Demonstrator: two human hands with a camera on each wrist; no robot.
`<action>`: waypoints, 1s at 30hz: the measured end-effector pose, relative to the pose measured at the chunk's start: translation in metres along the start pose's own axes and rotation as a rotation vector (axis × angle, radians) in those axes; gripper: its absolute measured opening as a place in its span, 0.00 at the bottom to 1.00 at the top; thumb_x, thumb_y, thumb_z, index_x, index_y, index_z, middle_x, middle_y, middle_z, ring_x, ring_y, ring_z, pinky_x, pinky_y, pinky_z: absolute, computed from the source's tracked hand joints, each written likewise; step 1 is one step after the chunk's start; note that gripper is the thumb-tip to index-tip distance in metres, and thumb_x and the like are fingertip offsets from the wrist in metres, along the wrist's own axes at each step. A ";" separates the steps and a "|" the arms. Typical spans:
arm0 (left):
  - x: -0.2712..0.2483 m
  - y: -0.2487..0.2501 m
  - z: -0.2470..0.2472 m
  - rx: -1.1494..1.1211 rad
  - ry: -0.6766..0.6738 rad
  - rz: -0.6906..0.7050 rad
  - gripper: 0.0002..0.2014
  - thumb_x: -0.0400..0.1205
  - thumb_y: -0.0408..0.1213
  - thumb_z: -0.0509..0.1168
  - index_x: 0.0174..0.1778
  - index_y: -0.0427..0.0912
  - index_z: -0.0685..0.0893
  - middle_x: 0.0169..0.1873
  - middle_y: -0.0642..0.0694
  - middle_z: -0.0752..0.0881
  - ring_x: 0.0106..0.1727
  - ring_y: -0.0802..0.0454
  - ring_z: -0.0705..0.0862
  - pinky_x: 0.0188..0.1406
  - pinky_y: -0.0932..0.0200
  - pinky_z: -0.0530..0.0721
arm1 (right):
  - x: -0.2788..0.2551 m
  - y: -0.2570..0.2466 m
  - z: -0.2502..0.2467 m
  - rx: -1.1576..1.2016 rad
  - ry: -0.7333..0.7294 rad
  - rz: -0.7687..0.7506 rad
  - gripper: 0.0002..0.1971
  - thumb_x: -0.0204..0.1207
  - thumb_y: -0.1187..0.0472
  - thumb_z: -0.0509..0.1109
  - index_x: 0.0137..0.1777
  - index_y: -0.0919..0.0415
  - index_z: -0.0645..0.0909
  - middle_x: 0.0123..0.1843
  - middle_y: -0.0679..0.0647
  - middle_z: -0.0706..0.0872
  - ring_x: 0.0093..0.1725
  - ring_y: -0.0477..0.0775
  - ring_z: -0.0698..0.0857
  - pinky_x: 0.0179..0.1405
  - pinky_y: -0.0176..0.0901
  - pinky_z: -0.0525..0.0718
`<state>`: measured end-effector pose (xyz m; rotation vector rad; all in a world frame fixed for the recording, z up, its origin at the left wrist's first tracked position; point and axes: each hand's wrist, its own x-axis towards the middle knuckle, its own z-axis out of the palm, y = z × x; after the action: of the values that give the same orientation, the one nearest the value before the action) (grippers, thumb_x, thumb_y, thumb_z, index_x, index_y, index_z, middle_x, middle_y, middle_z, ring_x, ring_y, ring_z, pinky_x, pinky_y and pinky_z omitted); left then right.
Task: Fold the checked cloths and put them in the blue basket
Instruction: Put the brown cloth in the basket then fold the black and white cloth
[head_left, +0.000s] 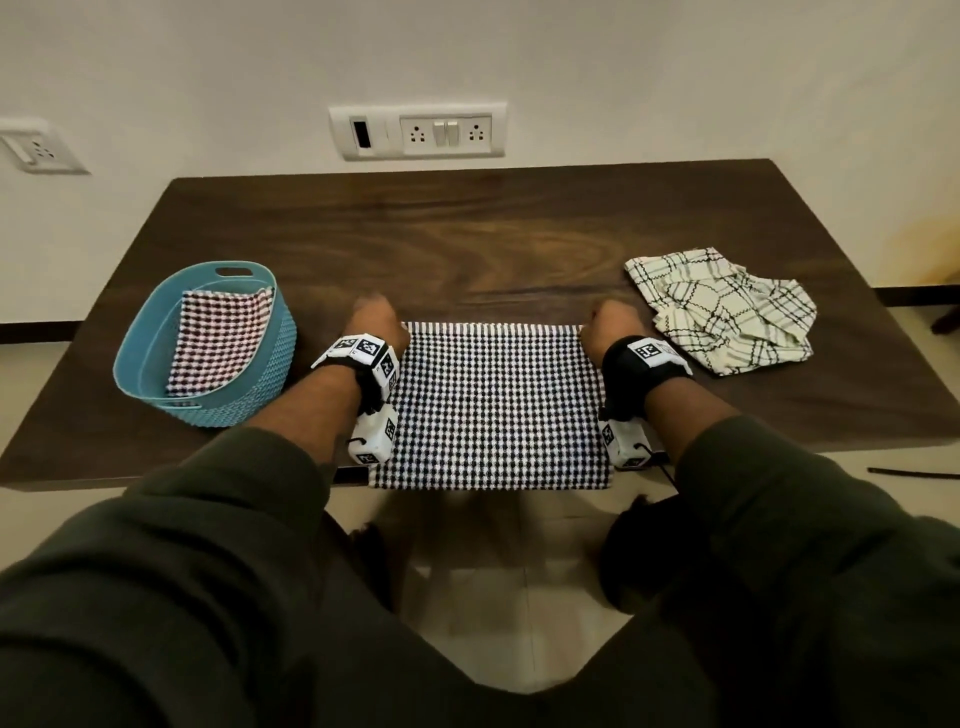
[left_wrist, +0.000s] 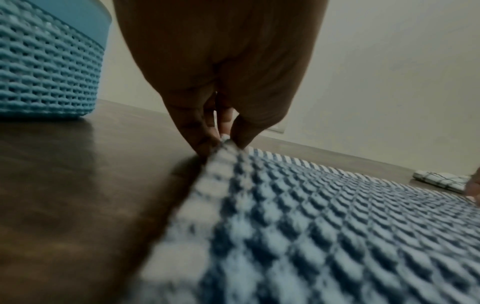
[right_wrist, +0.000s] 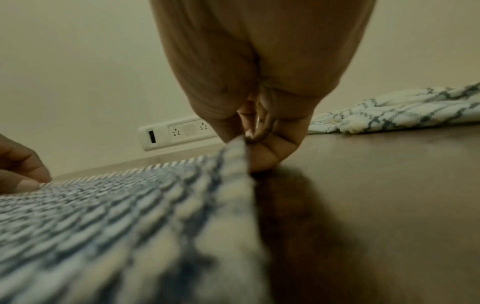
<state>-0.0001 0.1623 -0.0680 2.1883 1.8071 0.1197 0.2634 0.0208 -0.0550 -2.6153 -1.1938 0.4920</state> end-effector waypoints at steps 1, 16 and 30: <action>-0.004 0.000 -0.002 0.010 0.023 0.036 0.22 0.80 0.37 0.67 0.67 0.28 0.77 0.66 0.30 0.79 0.67 0.32 0.80 0.66 0.44 0.78 | -0.003 -0.003 -0.001 -0.043 0.001 -0.014 0.15 0.79 0.64 0.63 0.61 0.69 0.82 0.65 0.69 0.84 0.62 0.69 0.84 0.60 0.54 0.83; -0.035 0.002 0.033 0.294 -0.315 0.462 0.35 0.88 0.58 0.50 0.88 0.51 0.48 0.87 0.51 0.44 0.87 0.43 0.46 0.84 0.37 0.49 | -0.030 -0.044 0.060 -0.322 -0.331 -0.347 0.47 0.76 0.24 0.50 0.88 0.48 0.38 0.88 0.52 0.33 0.87 0.62 0.37 0.82 0.70 0.39; -0.033 -0.032 0.026 0.326 -0.271 0.396 0.35 0.88 0.59 0.46 0.88 0.48 0.46 0.87 0.48 0.42 0.88 0.49 0.44 0.85 0.43 0.46 | -0.021 -0.016 0.049 -0.360 -0.297 -0.153 0.51 0.76 0.23 0.43 0.87 0.59 0.34 0.87 0.57 0.31 0.86 0.60 0.33 0.79 0.71 0.32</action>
<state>-0.0302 0.1309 -0.0978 2.6127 1.3045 -0.3954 0.2209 0.0184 -0.0903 -2.7779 -1.7044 0.7132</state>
